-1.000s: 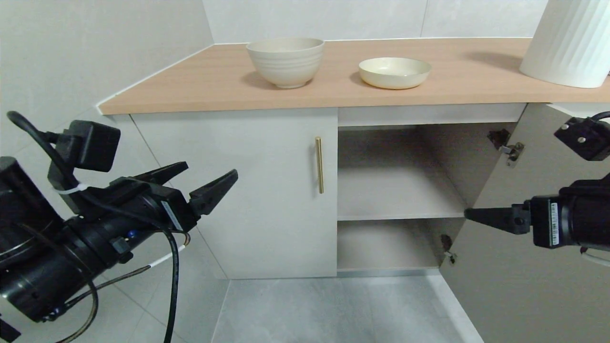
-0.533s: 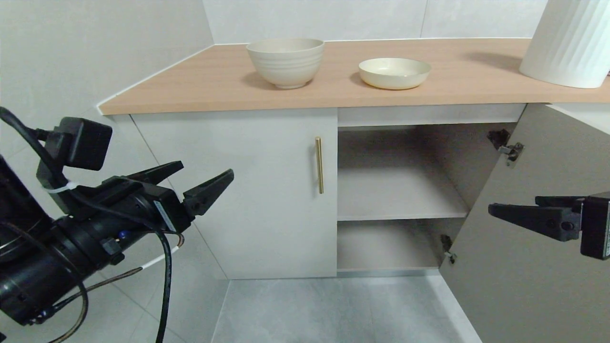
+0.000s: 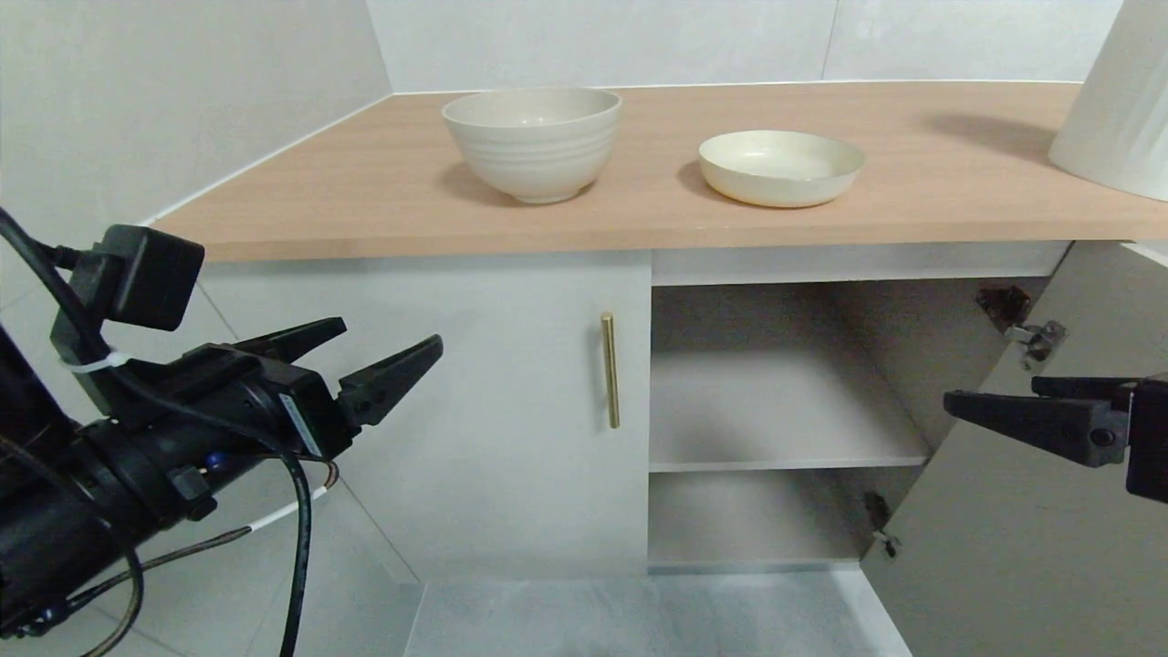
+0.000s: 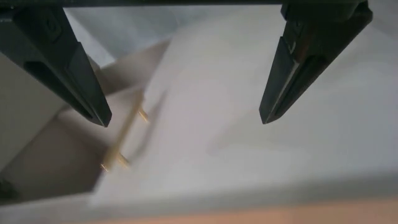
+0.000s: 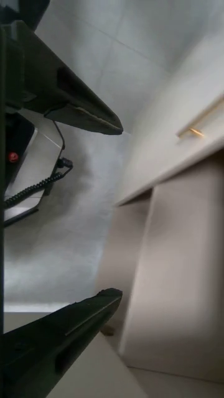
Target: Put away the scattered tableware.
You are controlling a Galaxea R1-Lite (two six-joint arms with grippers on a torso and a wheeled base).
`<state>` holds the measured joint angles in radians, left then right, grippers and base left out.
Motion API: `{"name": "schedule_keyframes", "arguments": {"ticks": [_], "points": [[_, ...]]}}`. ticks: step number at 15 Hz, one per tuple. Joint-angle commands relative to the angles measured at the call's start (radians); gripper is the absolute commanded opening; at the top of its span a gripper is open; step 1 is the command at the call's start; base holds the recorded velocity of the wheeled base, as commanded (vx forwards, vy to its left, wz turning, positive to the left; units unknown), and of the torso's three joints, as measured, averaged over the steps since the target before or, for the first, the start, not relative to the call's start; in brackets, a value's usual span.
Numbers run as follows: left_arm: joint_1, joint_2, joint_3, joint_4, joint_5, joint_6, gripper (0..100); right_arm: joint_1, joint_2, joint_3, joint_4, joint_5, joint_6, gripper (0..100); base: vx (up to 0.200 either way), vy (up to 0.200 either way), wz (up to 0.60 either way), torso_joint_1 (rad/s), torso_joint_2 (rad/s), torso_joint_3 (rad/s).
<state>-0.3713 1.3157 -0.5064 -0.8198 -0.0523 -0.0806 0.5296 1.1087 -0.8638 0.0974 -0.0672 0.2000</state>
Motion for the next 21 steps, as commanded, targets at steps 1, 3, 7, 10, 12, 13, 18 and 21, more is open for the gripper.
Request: {"name": "schedule_keyframes", "arguments": {"ticks": [1, 3, 7, 10, 12, 13, 18, 21], "points": [[0.0, -0.003, 0.002, -0.002, 0.0, -0.001, 100, 0.0, -0.001, 0.025, -0.016, 0.003, -0.001, 100, 0.2, 0.0, 0.0, 0.002, 0.01, 0.002], [0.0, -0.01, 0.002, -0.004, 0.0, -0.004, 100, -0.005, 0.003, 0.063, -0.079, 0.004, -0.024, 100, 0.0, 0.0, 0.0, 0.0, 0.0, 0.0], [0.0, -0.015, 0.002, -0.004, -0.006, -0.008, 100, -0.016, 0.003, 0.16, -0.251, 0.033, -0.094, 100, 0.0, 0.0, 0.0, 0.0, 0.0, 0.0], [0.0, -0.01, 0.002, -0.002, -0.007, -0.01, 100, -0.016, 0.0, 0.174, -0.254, 0.056, -0.125, 100, 0.0, 0.0, 0.0, 0.028, -0.07, -0.037], [0.0, -0.012, 0.002, -0.002, -0.007, -0.01, 100, -0.016, 0.002, 0.175, -0.254, 0.056, -0.125, 100, 0.0, 0.0, 0.0, 0.129, -0.21, -0.212], [0.0, -0.013, 0.002, -0.002, -0.007, -0.01, 100, -0.016, 0.0, 0.175, -0.254, 0.056, -0.125, 100, 0.0, 0.0, 0.0, 0.163, -0.11, -0.242], [0.0, -0.027, 0.003, -0.004, -0.006, -0.01, 100, -0.016, -0.001, 0.177, -0.254, 0.056, -0.125, 100, 0.0, 0.0, 0.0, 0.118, -0.54, -0.259], [-0.003, -0.196, 0.035, 0.014, -0.095, -0.059, 100, -0.016, 0.0, 0.181, -0.255, 0.056, -0.126, 100, 0.0, 0.0, 0.0, 0.232, -0.5, -0.253]]}}
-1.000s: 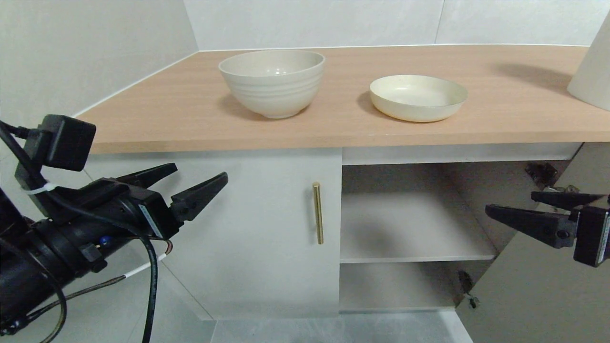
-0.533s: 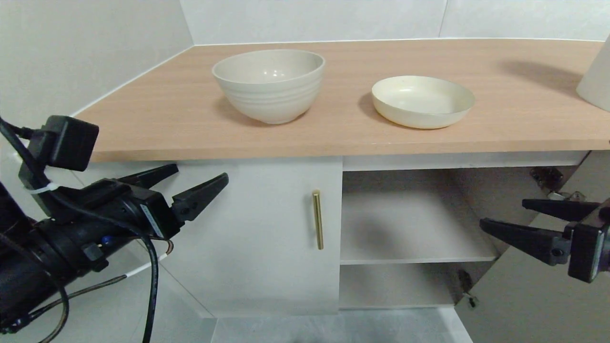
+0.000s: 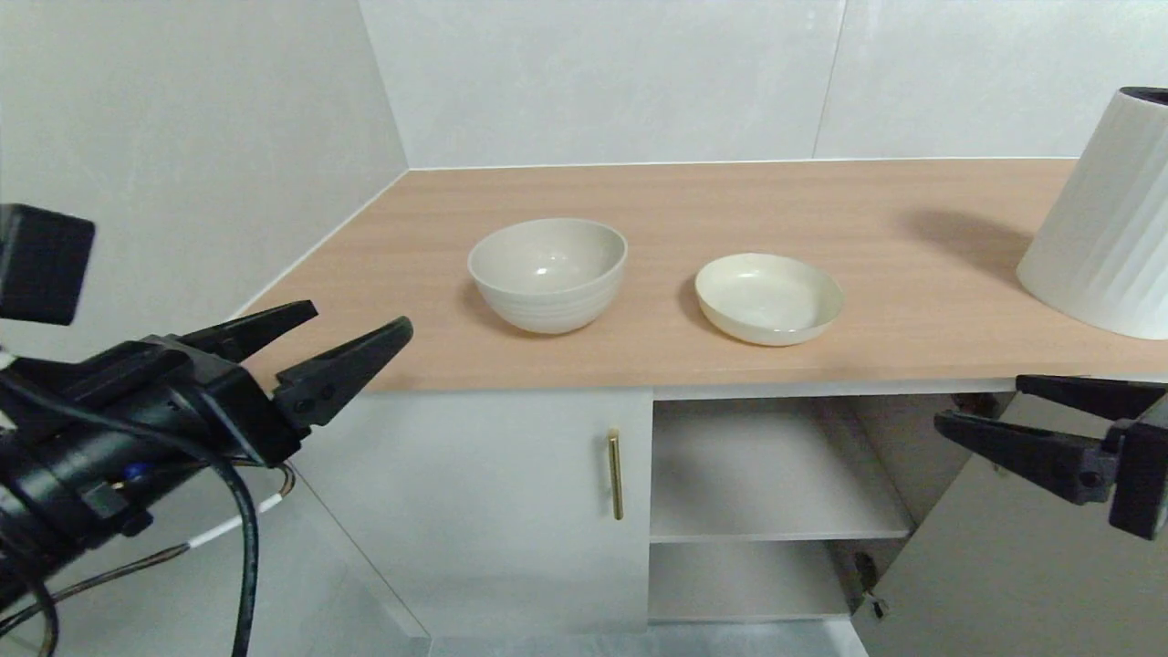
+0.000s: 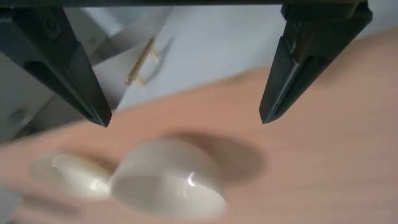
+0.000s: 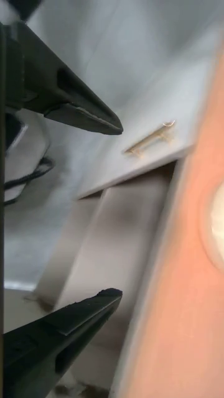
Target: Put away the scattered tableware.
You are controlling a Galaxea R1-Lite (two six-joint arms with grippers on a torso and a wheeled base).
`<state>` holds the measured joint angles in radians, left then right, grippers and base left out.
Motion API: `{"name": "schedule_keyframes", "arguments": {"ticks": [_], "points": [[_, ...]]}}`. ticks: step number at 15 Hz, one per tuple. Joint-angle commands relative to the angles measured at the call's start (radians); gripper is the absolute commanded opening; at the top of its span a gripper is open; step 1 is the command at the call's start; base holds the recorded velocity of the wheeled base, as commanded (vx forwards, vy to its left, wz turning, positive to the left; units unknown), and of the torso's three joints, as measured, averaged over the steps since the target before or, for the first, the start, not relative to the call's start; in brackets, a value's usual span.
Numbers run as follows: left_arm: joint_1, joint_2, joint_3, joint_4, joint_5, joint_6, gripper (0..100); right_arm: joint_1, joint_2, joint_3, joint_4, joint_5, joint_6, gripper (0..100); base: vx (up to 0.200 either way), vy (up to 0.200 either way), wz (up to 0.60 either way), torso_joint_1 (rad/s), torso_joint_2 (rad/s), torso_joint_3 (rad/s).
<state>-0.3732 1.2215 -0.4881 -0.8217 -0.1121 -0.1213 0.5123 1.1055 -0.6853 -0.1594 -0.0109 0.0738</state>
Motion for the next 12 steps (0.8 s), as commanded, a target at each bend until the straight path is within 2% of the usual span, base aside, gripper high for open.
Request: {"name": "schedule_keyframes", "arguments": {"ticks": [1, 6, 7, 9, 10, 11, 12], "points": [[0.016, -0.129, 0.005, 0.081, -0.121, -0.035, 100, 0.002, 0.004, 0.003, 0.001, 0.0, 0.0, 100, 0.0, 0.0, 0.0, 0.325, -0.47, -0.266], [0.02, -0.08, -0.05, 0.145, -0.101, -0.041, 100, 0.0, 0.004, 0.003, 0.0, 0.0, 0.0, 100, 0.0, 0.0, 0.0, 0.25, -0.48, -0.258], [0.02, -0.053, -0.124, 0.225, -0.064, -0.041, 100, 0.0, 0.011, 0.001, 0.0, 0.0, 0.0, 100, 0.0, 0.0, 0.0, 0.129, -0.26, -0.134], [0.02, -0.01, -0.211, 0.328, -0.043, -0.04, 100, -0.002, 0.042, -0.01, -0.005, -0.004, -0.009, 100, 0.0, 0.0, 0.0, 0.061, -0.1, -0.056], [0.02, 0.053, -0.334, 0.446, -0.04, -0.04, 100, -0.029, 0.112, -0.083, -0.016, -0.018, -0.028, 100, 0.0, 0.0, 0.0, 0.0, 0.0, 0.0], [0.02, 0.085, -0.402, 0.518, -0.023, -0.04, 100, -0.044, 0.16, -0.154, 0.009, -0.041, -0.022, 100, 0.0, 0.0, 0.0, 0.0, 0.0, 0.0], [0.02, 0.098, -0.429, 0.553, -0.011, -0.04, 100, -0.051, 0.185, -0.186, 0.035, -0.063, -0.016, 100, 0.0, 0.0, 0.0, 0.0, 0.0, 0.0]]}}
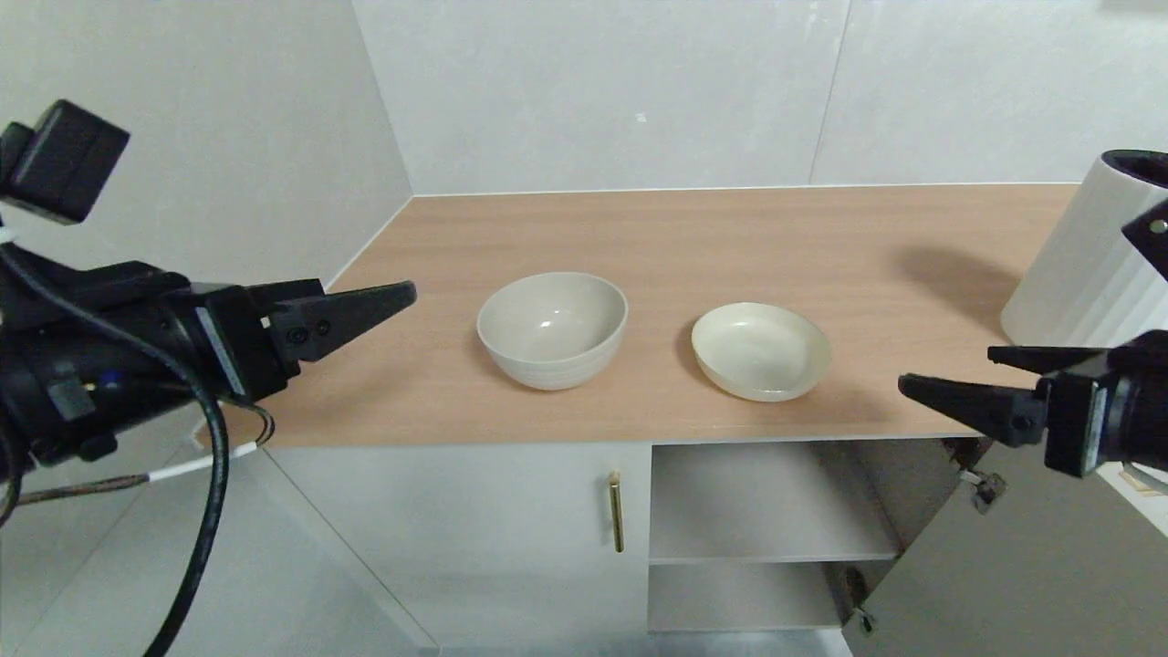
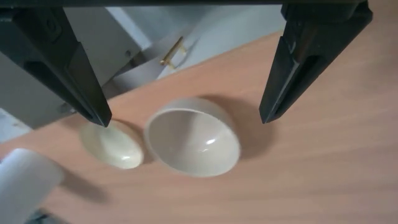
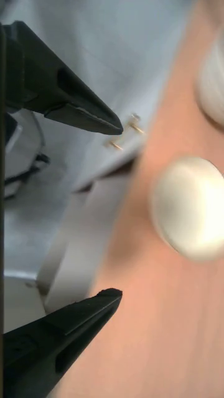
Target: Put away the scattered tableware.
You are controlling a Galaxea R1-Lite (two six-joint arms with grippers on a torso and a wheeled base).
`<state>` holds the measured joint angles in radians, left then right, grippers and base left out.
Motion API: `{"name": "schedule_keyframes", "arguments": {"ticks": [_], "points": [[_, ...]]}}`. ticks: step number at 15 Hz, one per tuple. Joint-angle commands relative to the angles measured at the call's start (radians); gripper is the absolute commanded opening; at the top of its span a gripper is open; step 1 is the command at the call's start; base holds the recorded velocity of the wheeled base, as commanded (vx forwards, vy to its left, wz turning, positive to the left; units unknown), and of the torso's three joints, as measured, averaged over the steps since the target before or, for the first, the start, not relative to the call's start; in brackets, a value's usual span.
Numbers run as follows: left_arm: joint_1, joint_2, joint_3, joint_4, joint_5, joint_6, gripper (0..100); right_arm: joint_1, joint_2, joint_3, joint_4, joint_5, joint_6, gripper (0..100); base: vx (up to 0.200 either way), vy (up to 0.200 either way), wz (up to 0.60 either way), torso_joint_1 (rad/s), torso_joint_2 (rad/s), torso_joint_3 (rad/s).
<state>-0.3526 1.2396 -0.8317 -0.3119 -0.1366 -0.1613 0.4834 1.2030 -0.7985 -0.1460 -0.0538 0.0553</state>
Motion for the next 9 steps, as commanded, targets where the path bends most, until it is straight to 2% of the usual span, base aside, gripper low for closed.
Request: {"name": "schedule_keyframes", "arguments": {"ticks": [1, 2, 4, 5, 6, 8, 9], "points": [[0.0, 0.11, -0.175, 0.168, 0.078, 0.002, 100, -0.031, 0.168, -0.172, 0.114, -0.075, 0.051, 100, 0.0, 0.0, 0.0, 0.0, 0.0, 0.0], [-0.003, 0.132, -0.242, 0.274, 0.117, 0.002, 100, -0.032, 0.221, -0.217, 0.128, -0.087, 0.112, 100, 0.0, 0.0, 0.0, 0.0, 0.0, 0.0], [-0.026, 0.161, -0.305, 0.405, 0.146, -0.001, 100, -0.034, 0.267, -0.237, 0.126, -0.132, 0.181, 100, 0.0, 0.0, 0.0, 0.0, 0.0, 0.0], [-0.034, 0.176, -0.305, 0.401, 0.163, -0.012, 100, -0.032, 0.267, -0.237, 0.126, -0.161, 0.184, 100, 0.0, 0.0, 0.0, 0.0, 0.0, 0.0], [-0.048, 0.202, -0.307, 0.381, 0.201, -0.041, 100, -0.032, 0.259, -0.235, 0.124, -0.185, 0.186, 100, 0.0, 0.0, 0.0, 0.0, 0.0, 0.0], [-0.086, 0.281, -0.305, 0.283, 0.304, -0.095, 100, -0.032, 0.234, -0.234, 0.124, -0.215, 0.186, 100, 0.0, 0.0, 0.0, 0.0, 0.0, 0.0], [-0.114, 0.322, -0.303, 0.24, 0.353, -0.107, 100, -0.031, 0.23, -0.235, 0.124, -0.216, 0.186, 100, 0.0, 0.0, 0.0, 0.0, 0.0, 0.0]]}}
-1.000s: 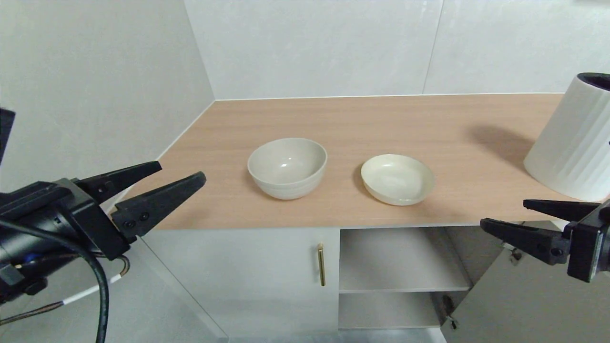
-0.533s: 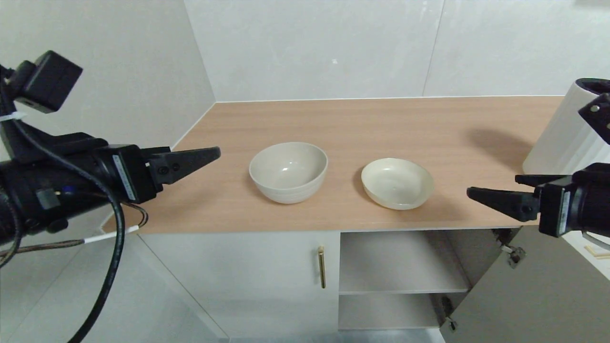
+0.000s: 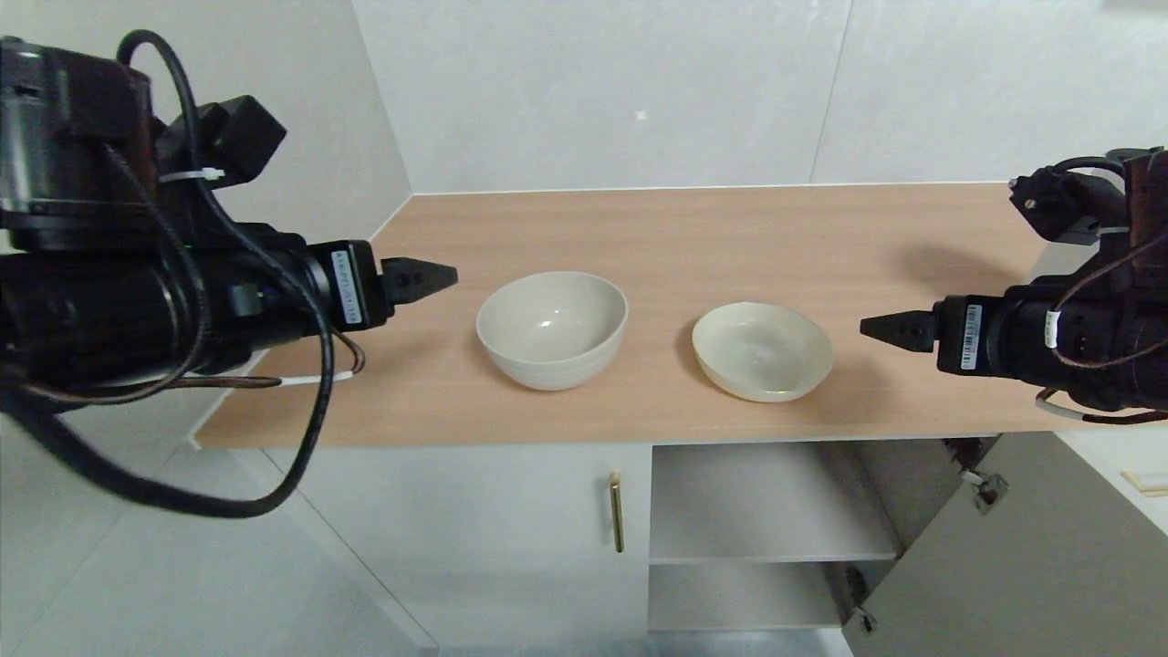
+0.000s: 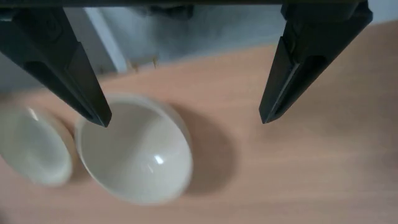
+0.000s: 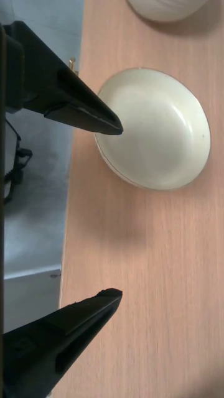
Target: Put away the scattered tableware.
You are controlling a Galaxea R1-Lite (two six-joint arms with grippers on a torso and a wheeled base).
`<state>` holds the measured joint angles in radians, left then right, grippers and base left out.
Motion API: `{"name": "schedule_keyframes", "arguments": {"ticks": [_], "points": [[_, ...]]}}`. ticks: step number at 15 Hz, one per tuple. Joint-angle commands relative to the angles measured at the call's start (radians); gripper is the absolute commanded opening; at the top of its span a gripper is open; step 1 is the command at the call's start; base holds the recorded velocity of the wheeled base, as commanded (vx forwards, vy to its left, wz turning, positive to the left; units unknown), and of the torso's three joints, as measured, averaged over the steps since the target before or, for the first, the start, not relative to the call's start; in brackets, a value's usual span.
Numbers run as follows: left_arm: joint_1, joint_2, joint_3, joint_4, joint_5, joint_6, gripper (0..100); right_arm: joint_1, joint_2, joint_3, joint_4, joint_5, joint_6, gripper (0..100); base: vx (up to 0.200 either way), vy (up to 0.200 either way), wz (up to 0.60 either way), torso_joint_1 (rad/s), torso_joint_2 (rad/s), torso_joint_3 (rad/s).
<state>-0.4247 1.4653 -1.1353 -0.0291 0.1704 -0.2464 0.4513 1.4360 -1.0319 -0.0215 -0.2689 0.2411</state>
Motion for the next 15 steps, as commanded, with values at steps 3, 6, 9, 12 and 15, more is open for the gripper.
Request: {"name": "schedule_keyframes", "arguments": {"ticks": [3, 6, 9, 12, 15], "points": [[-0.075, 0.199, -0.003, -0.084, 0.162, -0.033, 100, 0.003, 0.0, -0.002, 0.0, -0.003, 0.0, 100, 0.0, 0.0, 0.0, 0.0, 0.0, 0.0], [-0.083, 0.222, -0.003, -0.109, 0.166, -0.034, 100, 0.003, 0.0, 0.0, 0.0, -0.003, 0.0, 100, 0.0, 0.0, 0.0, 0.0, 0.0, 0.0], [-0.083, 0.245, -0.006, -0.112, 0.166, -0.044, 100, 0.003, 0.0, 0.003, 0.0, -0.003, 0.0, 100, 0.0, 0.0, 0.0, 0.0, 0.0, 0.0], [-0.083, 0.263, -0.018, -0.112, 0.164, -0.06, 0, 0.003, -0.002, 0.004, 0.0, -0.003, 0.0, 100, 0.0, 0.0, 0.0, 0.0, 0.0, 0.0], [-0.085, 0.26, -0.018, -0.112, 0.162, -0.062, 0, 0.003, -0.002, 0.004, 0.0, -0.003, 0.0, 100, 0.0, 0.0, 0.0, 0.0, 0.0, 0.0]]}}
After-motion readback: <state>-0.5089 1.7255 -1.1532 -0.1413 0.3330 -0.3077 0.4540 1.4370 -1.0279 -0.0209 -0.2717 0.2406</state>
